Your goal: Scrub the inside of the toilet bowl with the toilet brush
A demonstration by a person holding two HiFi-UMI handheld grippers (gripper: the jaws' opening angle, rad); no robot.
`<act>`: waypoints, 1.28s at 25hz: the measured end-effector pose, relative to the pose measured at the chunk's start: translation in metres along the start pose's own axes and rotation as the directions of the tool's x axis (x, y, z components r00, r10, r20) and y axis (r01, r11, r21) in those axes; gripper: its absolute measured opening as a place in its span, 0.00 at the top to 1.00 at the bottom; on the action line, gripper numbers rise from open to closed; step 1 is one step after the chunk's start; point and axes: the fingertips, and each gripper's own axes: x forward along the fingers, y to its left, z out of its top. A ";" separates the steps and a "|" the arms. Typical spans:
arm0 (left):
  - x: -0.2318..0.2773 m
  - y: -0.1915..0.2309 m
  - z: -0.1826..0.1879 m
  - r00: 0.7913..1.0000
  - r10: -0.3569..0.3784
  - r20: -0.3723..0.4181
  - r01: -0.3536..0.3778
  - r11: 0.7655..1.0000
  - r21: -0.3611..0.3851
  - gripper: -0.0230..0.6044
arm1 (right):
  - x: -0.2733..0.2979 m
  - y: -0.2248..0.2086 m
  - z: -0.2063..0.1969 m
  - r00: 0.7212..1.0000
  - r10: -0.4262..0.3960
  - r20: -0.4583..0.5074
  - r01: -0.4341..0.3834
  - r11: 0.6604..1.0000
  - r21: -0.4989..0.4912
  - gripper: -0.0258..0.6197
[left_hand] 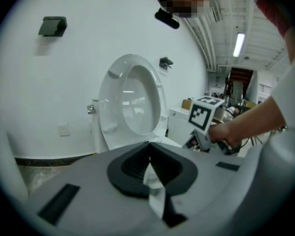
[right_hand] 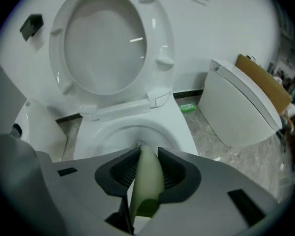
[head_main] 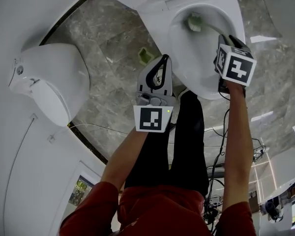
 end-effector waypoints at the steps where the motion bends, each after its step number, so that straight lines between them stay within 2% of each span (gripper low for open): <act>1: 0.000 0.000 0.000 1.000 0.001 -0.001 -0.001 1.000 -0.002 0.96 | 0.013 0.005 -0.001 1.000 -0.001 -0.018 0.000 0.999 -0.048 0.79; 5: -0.001 0.002 0.000 1.000 0.002 0.000 -0.002 1.000 0.007 0.96 | 0.032 0.018 0.001 0.999 -0.013 -0.031 0.006 0.974 -0.225 0.79; 8: -0.002 0.007 0.001 1.000 0.015 0.009 -0.015 1.000 -0.003 0.96 | 0.002 0.029 0.012 0.999 0.011 0.046 0.004 0.948 -0.317 0.79; 9: -0.003 0.008 0.002 1.000 0.020 0.013 -0.020 1.000 -0.007 0.96 | -0.011 0.035 0.016 0.996 0.024 0.082 0.008 0.932 -0.362 0.79; 11: -0.005 0.010 0.002 1.000 0.026 0.014 -0.026 1.000 -0.011 0.96 | -0.026 0.049 0.024 0.990 0.045 0.135 0.025 0.878 -0.478 0.79; 13: -0.007 0.010 0.003 0.999 0.028 0.016 -0.027 1.000 -0.014 0.96 | -0.024 0.060 0.029 0.987 0.055 0.148 0.043 0.806 -0.590 0.79; 16: -0.008 0.011 0.003 0.999 0.033 0.026 -0.032 0.999 -0.018 0.96 | 0.004 0.074 0.024 0.994 0.047 0.101 0.040 0.690 -0.723 0.79; 20: -0.011 0.013 -0.003 0.999 0.038 0.012 -0.038 0.999 -0.033 0.96 | 0.031 0.090 0.009 0.997 0.038 0.062 0.033 0.530 -0.847 0.79; 23: -0.013 0.018 -0.005 0.999 0.054 0.010 -0.053 0.998 -0.042 0.96 | 0.002 0.103 0.009 0.989 0.089 0.116 0.070 0.411 -0.909 0.79; 27: -0.017 0.029 -0.003 0.996 0.085 0.020 -0.083 0.995 -0.051 0.96 | -0.031 0.123 0.005 0.975 0.155 0.161 0.126 0.213 -0.969 0.79; 31: -0.016 0.034 -0.001 0.996 0.091 0.025 -0.090 0.995 -0.038 0.96 | 0.002 0.129 -0.013 0.986 0.129 0.109 0.102 0.063 -0.993 0.79; 32: -0.016 0.035 -0.001 0.996 0.090 0.023 -0.089 0.995 -0.039 0.96 | 0.012 0.128 -0.020 0.988 0.121 0.095 0.094 0.012 -0.995 0.79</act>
